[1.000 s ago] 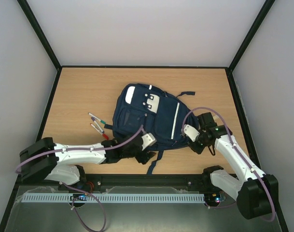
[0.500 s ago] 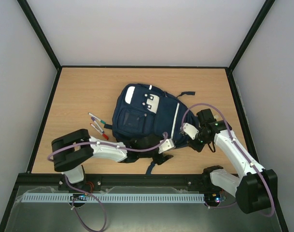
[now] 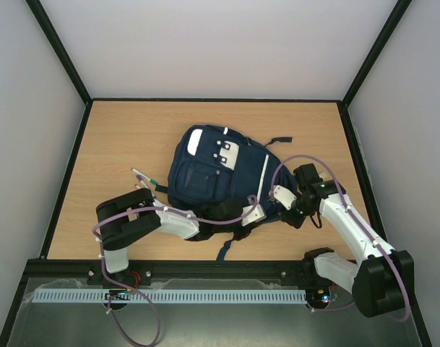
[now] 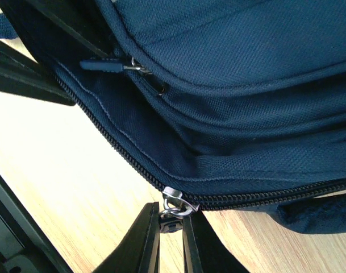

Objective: Pack the student bag
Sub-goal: Adjust the student bag at the center of the board, then zip the student bag at the center of the board.

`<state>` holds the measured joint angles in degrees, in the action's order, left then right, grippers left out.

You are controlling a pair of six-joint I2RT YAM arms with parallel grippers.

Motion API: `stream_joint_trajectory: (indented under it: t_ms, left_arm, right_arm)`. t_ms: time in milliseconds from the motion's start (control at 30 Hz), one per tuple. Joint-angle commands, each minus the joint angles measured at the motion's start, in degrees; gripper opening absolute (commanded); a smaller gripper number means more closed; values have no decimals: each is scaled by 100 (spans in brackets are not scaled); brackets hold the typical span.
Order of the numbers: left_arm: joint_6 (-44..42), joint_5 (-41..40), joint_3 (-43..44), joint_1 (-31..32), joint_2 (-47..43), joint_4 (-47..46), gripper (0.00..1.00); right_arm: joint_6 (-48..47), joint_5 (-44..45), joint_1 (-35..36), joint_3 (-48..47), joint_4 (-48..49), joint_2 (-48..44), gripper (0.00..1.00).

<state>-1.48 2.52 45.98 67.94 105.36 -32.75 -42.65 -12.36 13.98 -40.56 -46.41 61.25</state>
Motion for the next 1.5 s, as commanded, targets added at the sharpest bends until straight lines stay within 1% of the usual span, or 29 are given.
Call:
stream_joint_trajectory:
  t_ms: [0,33,100,167,233,300,400,600,767,833,867,967,1100,1333,1467]
  left_arm:
    - [322,327,105,-305,182,-554,25]
    - [422,409,106,-356,190,-613,23]
    - [601,542,105,-441,188,-692,20]
    - [689,678,140,-482,147,-689,17]
    - [766,756,228,-501,104,-596,14]
    - [866,822,318,-504,75,-503,13]
    - [1062,903,426,-534,51,-401,12]
    - [1583,1233,601,-618,39,-425,12]
    - [1727,1380,790,-613,40,-318,12]
    - [1725,1367,819,-611,5,-262,12]
    - [1709,1357,825,-615,-12,-233,12]
    - [1665,1312,819,-609,-56,-114,12]
    - [1642,1264,753,-609,-102,-34,12]
    - [1581,1152,613,-611,-103,-7,12]
    - [1544,1077,541,-618,-118,13,12]
  right_arm:
    - [5,-171,-99,292,7,-19,14]
    - [17,-236,-150,333,72,-25,21]
    - [37,-372,-238,402,206,-59,32]
    - [68,-444,-314,479,344,-145,41]
    - [46,-448,-342,584,474,-291,46]
    - [57,-399,-343,723,653,-456,50]
    - [187,-368,-351,890,883,-742,52]
    - [378,-383,-343,874,1136,-1161,52]
    - [497,-313,-343,940,1415,-1057,53]
    - [579,-237,-344,961,1612,-975,51]
    - [655,-170,-348,964,1723,-930,48]
    - [885,146,-343,929,2014,-775,35]
    - [953,422,-343,876,2021,-835,18]
    - [838,691,-351,603,1402,-947,8]
    - [715,822,-352,549,1150,-975,4]
